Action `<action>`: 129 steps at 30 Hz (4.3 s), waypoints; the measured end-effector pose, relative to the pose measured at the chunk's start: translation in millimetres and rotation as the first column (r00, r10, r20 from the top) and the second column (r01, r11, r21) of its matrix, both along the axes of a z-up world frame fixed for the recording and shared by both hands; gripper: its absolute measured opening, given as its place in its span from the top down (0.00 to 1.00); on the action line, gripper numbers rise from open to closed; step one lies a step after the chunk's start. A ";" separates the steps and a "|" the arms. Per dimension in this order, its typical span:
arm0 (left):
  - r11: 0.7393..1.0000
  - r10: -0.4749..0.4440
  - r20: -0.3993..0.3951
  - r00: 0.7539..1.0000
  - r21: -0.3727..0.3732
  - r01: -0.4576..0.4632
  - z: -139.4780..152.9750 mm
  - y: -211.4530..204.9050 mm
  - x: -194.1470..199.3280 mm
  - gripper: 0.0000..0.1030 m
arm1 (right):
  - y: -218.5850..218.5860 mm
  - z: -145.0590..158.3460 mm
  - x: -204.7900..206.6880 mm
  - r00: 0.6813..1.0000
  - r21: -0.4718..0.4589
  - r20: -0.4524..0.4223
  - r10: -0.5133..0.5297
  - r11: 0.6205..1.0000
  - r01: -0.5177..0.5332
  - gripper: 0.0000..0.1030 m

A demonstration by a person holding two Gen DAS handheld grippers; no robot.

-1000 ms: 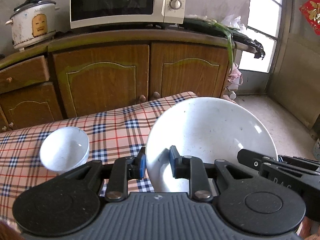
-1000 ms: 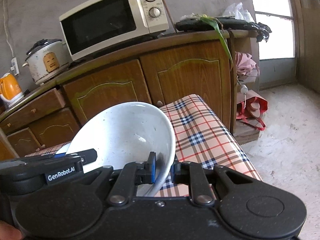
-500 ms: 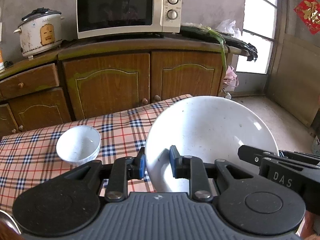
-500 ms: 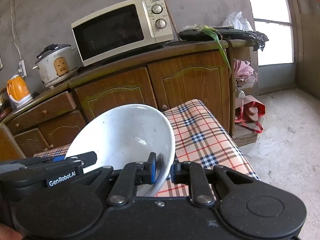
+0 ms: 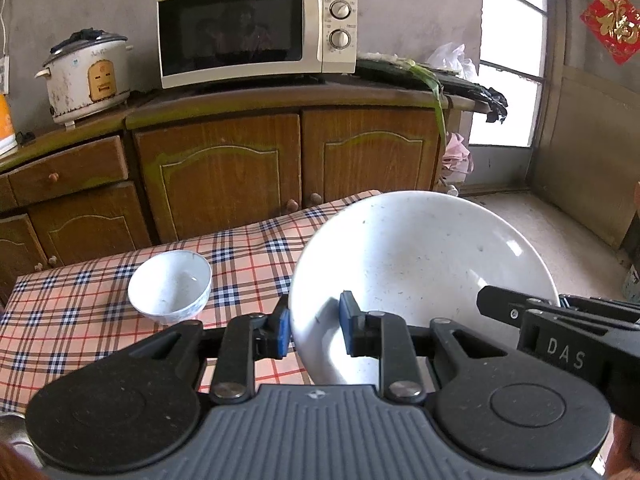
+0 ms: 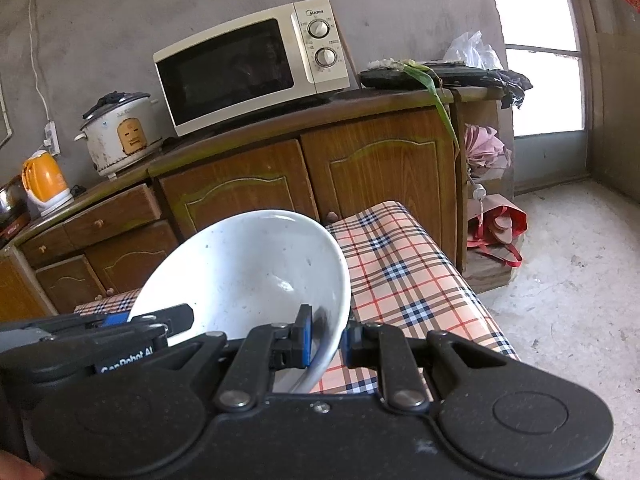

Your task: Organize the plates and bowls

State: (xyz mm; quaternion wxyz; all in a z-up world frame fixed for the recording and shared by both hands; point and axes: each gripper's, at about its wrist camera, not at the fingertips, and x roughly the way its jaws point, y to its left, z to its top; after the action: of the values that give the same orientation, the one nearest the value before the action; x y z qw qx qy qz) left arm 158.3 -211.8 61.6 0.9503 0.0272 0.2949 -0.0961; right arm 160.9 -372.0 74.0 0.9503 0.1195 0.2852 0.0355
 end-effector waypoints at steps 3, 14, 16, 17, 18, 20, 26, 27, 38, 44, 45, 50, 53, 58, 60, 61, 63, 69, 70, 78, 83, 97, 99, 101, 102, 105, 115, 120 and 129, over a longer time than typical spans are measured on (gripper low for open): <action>1.000 0.000 0.003 1.000 0.001 0.000 1.2 0.4 -3.4 0.76 | 1.4 1.6 -3.5 1.000 -0.003 0.003 0.001 1.000 -0.001 0.81; 1.000 -0.007 -0.006 1.000 -0.002 0.007 -1.0 1.2 -17.4 0.75 | 3.3 7.4 -17.9 1.000 -0.014 0.019 -0.005 1.000 0.005 0.82; 1.000 -0.008 -0.005 1.000 0.001 0.008 -0.3 0.6 -19.0 0.75 | 3.0 7.4 -20.0 1.000 -0.014 0.018 -0.006 1.000 0.007 0.82; 1.000 -0.009 -0.004 1.000 0.002 0.009 0.3 0.3 -19.9 0.75 | 3.0 7.4 -21.4 1.000 -0.013 0.019 -0.007 1.000 0.007 0.81; 1.000 -0.010 -0.003 1.000 0.003 0.010 0.6 -0.2 -20.6 0.75 | 2.8 7.6 -20.5 1.000 -0.012 0.019 -0.007 1.000 0.007 0.81; 1.000 -0.010 -0.003 1.000 0.002 0.010 0.9 -0.6 -21.5 0.75 | 2.7 7.8 -21.0 1.000 -0.012 0.020 -0.007 1.000 0.007 0.81; 1.000 -0.009 -0.001 1.000 0.001 0.009 0.7 -0.6 -26.7 0.75 | 2.1 8.0 -22.3 1.000 -0.015 0.021 -0.005 1.000 0.006 0.81; 1.000 -0.008 -0.002 1.000 0.001 0.008 0.3 -0.3 -27.1 0.75 | 2.2 7.9 -22.2 1.000 -0.016 0.020 -0.005 1.000 0.005 0.81; 1.000 -0.002 -0.006 1.000 -0.003 0.002 -2.6 2.8 -36.3 0.75 | 5.2 10.3 -32.0 1.000 -0.018 0.021 -0.002 1.000 0.002 0.81; 1.000 -0.004 -0.012 1.000 0.002 0.004 -3.8 3.8 -38.4 0.75 | 9.2 8.6 -40.4 1.000 -0.020 0.018 -0.001 1.000 0.001 0.81; 1.000 -0.005 -0.010 1.000 0.005 0.005 -3.8 3.7 -38.9 0.75 | 9.1 8.3 -39.5 1.000 -0.021 0.017 -0.002 1.000 0.002 0.81; 1.000 -0.004 -0.009 1.000 0.009 0.004 -4.3 3.4 -40.4 0.75 | 8.9 8.1 -39.3 1.000 -0.021 0.015 -0.003 1.000 0.003 0.81; 1.000 -0.002 -0.008 1.000 0.010 0.002 -4.6 3.6 -40.5 0.75 | 8.8 8.2 -39.4 1.000 -0.020 0.014 -0.001 1.000 0.002 0.81; 1.000 0.000 -0.008 1.000 0.014 0.000 -5.8 4.8 -41.6 0.75 | 10.2 4.9 -38.5 1.000 -0.021 0.011 0.002 1.000 -0.002 0.81; 1.000 0.000 -0.009 1.000 0.017 0.000 -6.7 5.4 -42.4 0.75 | 10.2 3.5 -37.2 1.000 -0.018 0.009 0.003 1.000 -0.003 0.81; 1.000 0.000 -0.010 1.000 0.017 0.000 -7.2 5.9 -42.8 0.75 | 10.5 2.8 -37.6 1.000 -0.017 0.008 0.004 1.000 -0.004 0.81; 1.000 0.002 -0.012 1.000 0.018 -0.002 -8.2 6.9 -43.0 0.75 | 11.4 1.7 -37.6 1.000 -0.020 0.005 0.007 1.000 -0.006 0.81; 1.000 0.007 -0.017 1.000 0.017 -0.006 -9.4 9.9 -44.3 0.75 | 12.9 -0.6 -36.6 1.000 -0.020 0.000 0.011 1.000 -0.011 0.81; 1.000 0.008 -0.017 1.000 0.017 -0.008 -9.3 9.7 -44.2 0.75 | 13.1 -0.9 -36.3 1.000 -0.019 0.000 0.012 1.000 -0.012 0.81; 1.000 0.013 -0.017 1.000 0.021 -0.012 -10.3 11.6 -46.3 0.74 | 16.6 -3.1 -38.3 1.000 -0.019 0.000 0.016 1.000 -0.016 0.81; 1.000 0.013 -0.017 1.000 0.022 -0.013 -10.9 12.8 -46.8 0.74 | 18.4 -4.5 -38.6 1.000 -0.019 -0.002 0.019 1.000 -0.019 0.81; 0.999 0.018 -0.018 1.000 0.028 -0.017 -13.5 17.7 -51.6 0.74 | 23.3 -9.3 -43.3 1.000 -0.014 -0.005 0.024 1.000 -0.024 0.81; 0.999 0.018 -0.020 1.000 0.027 -0.017 -13.4 17.6 -51.6 0.74 | 23.2 -9.3 -43.6 1.000 -0.010 -0.006 0.024 1.000 -0.024 0.81; 0.999 0.017 -0.019 1.000 0.029 -0.016 -13.7 17.9 -52.8 0.74 | 23.2 -9.6 -44.5 1.000 -0.011 -0.006 0.024 1.000 -0.024 0.81; 0.999 0.017 -0.018 1.000 0.030 -0.017 -14.0 18.4 -53.4 0.74 | 23.1 -9.5 -44.4 1.000 -0.011 -0.006 0.024 1.000 -0.024 0.81; 0.999 0.018 -0.016 1.000 0.031 -0.018 -14.0 19.1 -54.8 0.74 | 24.2 -10.4 -45.8 1.000 -0.010 -0.005 0.026 1.000 -0.026 0.81; 0.999 0.021 -0.012 1.000 0.038 -0.020 -14.6 22.1 -59.2 0.74 | 25.2 -10.9 -47.4 1.000 -0.008 -0.005 0.027 1.000 -0.027 0.81; 0.999 0.022 -0.007 1.000 0.043 -0.022 -15.0 24.7 -63.0 0.74 | 31.6 -12.6 -53.2 1.000 -0.006 -0.006 0.030 1.000 -0.030 0.81; 0.999 0.029 -0.007 1.000 0.046 -0.029 -15.6 26.6 -67.3 0.74 | 33.5 -11.5 -58.8 0.999 -0.006 -0.008 0.036 0.999 -0.036 0.81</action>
State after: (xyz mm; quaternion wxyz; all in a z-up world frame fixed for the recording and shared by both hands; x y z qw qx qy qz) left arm 91.0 -185.2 45.9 0.9495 0.0441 0.3012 -0.0756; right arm 102.1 -338.5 62.5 0.9488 0.1119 0.2910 0.0511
